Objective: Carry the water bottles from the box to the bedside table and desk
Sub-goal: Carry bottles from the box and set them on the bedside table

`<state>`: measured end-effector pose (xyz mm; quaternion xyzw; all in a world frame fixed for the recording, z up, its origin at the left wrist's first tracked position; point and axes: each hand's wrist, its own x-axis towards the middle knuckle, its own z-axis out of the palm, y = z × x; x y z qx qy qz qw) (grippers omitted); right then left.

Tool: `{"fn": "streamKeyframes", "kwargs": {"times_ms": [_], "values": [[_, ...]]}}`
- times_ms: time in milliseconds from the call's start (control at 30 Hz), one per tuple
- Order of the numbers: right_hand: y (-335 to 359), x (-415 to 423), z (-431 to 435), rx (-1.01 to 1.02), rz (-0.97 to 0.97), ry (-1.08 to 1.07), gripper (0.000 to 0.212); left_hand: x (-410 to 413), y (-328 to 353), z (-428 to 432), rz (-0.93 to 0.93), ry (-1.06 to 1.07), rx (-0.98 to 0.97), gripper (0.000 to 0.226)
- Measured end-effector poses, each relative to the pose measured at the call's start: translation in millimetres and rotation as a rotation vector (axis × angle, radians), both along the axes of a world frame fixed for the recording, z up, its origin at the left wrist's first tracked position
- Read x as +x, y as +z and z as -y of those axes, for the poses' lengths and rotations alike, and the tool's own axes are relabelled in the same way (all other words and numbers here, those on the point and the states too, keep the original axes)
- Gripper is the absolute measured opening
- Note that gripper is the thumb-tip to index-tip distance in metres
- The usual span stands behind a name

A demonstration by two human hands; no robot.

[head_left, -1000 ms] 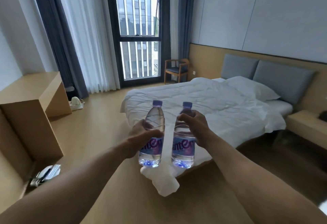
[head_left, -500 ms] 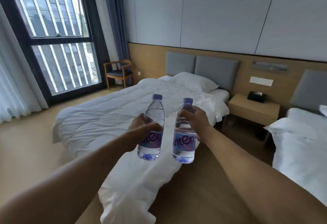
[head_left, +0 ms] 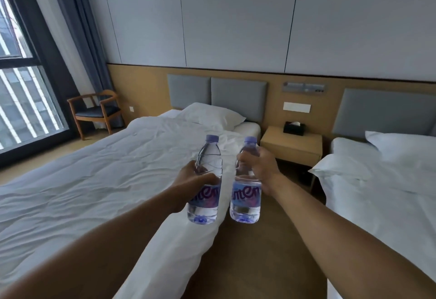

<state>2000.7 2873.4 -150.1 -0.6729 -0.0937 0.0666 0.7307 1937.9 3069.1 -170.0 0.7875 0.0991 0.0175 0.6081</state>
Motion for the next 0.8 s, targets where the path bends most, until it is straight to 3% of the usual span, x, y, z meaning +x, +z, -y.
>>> {"fn": "streamKeyframes", "kwargs": {"times_ms": [200,333,433,533,667,800], "values": [[12.6,85.3,52.2,0.046,-0.032,-0.041,0.011,106.1,5.1,46.2,0.005,-0.057,0.005,0.058],[11.5,137.0,75.6,0.073,-0.044,-0.074,0.015,169.3,6.1,70.8,-0.004,-0.123,0.014,0.067],[3.6,181.4,88.7,0.024,-0.027,-0.114,0.011,223.3,2.7,84.4,0.004,-0.162,-0.013,0.066],[-4.8,232.5,98.3,-0.032,-0.037,-0.183,0.008,280.4,-1.2,94.7,0.016,-0.219,-0.019,0.048],[-8.6,307.1,108.1,-0.103,-0.019,-0.297,0.011,360.6,-0.9,102.0,0.013,-0.3,-0.016,0.066],[-11.4,372.2,121.5,-0.123,-0.005,-0.379,0.016,435.2,1.1,111.8,0.003,-0.341,-0.023,0.058]]}}
